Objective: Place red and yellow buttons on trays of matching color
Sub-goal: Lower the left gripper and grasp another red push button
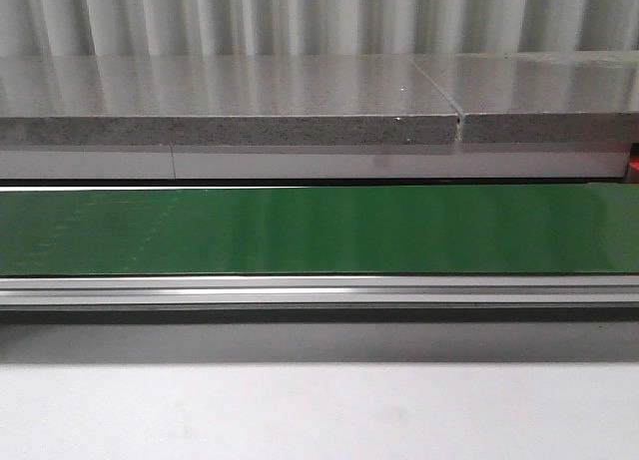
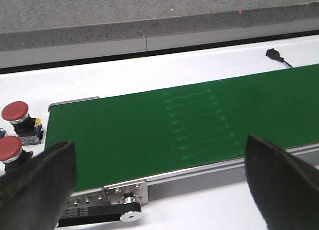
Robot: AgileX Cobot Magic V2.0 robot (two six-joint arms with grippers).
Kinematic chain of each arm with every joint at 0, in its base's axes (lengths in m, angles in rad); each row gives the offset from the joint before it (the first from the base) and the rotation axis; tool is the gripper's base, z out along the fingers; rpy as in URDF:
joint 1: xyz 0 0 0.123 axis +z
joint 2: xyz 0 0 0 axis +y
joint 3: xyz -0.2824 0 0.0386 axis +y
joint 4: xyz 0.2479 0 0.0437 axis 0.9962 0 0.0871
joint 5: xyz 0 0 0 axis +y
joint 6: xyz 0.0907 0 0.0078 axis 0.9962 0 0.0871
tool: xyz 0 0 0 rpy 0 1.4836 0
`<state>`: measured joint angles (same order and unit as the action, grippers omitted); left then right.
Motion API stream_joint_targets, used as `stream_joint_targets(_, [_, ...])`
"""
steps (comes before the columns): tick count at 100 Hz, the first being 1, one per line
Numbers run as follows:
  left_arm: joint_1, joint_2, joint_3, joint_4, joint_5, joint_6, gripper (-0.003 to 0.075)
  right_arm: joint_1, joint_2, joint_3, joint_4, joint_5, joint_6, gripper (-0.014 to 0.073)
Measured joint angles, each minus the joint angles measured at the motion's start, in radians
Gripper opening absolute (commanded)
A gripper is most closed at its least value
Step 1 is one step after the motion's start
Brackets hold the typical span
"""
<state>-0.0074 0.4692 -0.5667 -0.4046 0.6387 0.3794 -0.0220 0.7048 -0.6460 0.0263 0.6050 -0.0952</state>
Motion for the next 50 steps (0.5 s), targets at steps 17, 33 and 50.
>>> stream_joint_targets(17, [0.000, 0.000, 0.000, 0.045, -0.044, -0.116, 0.0606, 0.000, 0.000, 0.000, 0.000, 0.000, 0.000, -0.0068])
stream_joint_targets(33, [0.047, 0.058, -0.003, 0.137, -0.073, -0.290, 0.0606, 0.000, 0.000, 0.000, 0.000, 0.000, 0.000, -0.0068])
stream_joint_targets(50, [0.149, 0.213, -0.040, 0.157, -0.079, -0.379, 0.0606, 0.000, 0.000, 0.000, 0.000, 0.000, 0.000, -0.0068])
